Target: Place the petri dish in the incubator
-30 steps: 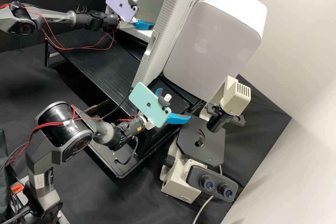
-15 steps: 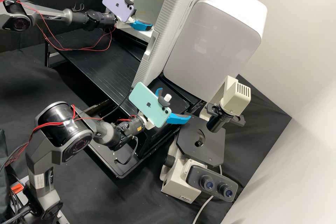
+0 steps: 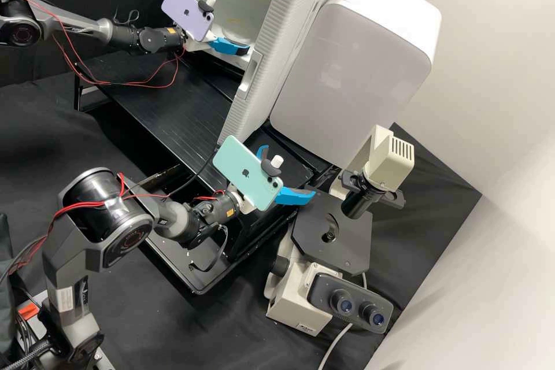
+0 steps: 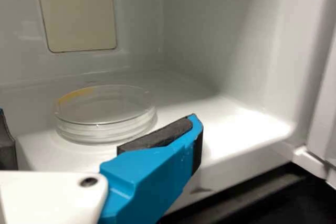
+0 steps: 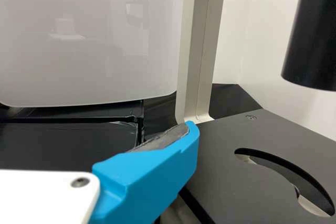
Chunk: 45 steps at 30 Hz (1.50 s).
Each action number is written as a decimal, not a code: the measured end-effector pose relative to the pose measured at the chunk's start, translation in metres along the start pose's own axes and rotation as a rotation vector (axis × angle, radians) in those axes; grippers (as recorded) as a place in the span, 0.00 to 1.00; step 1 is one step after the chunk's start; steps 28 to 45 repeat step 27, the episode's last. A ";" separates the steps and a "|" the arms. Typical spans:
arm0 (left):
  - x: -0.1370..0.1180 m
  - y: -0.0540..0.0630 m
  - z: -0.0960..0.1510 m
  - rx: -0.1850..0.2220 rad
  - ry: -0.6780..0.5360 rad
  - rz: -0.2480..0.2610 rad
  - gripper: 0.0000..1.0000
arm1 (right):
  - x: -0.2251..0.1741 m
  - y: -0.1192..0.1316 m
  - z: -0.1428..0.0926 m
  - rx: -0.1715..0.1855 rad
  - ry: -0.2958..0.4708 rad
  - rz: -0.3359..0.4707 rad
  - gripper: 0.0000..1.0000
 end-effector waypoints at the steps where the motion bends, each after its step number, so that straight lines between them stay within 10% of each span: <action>1: -0.003 0.000 0.002 0.003 -0.004 0.003 1.00 | 0.000 0.000 0.000 0.000 0.000 0.000 1.00; 14: -0.056 -0.018 0.038 0.103 -0.117 0.072 1.00 | 0.000 0.000 0.000 0.000 0.000 0.000 1.00; 23: -0.090 -0.021 0.053 0.077 -0.214 0.159 1.00 | 0.000 0.000 0.000 0.000 0.000 0.000 1.00; 45: -0.099 -0.028 0.055 0.076 -0.223 0.152 1.00 | 0.000 0.000 0.000 0.000 0.000 0.000 1.00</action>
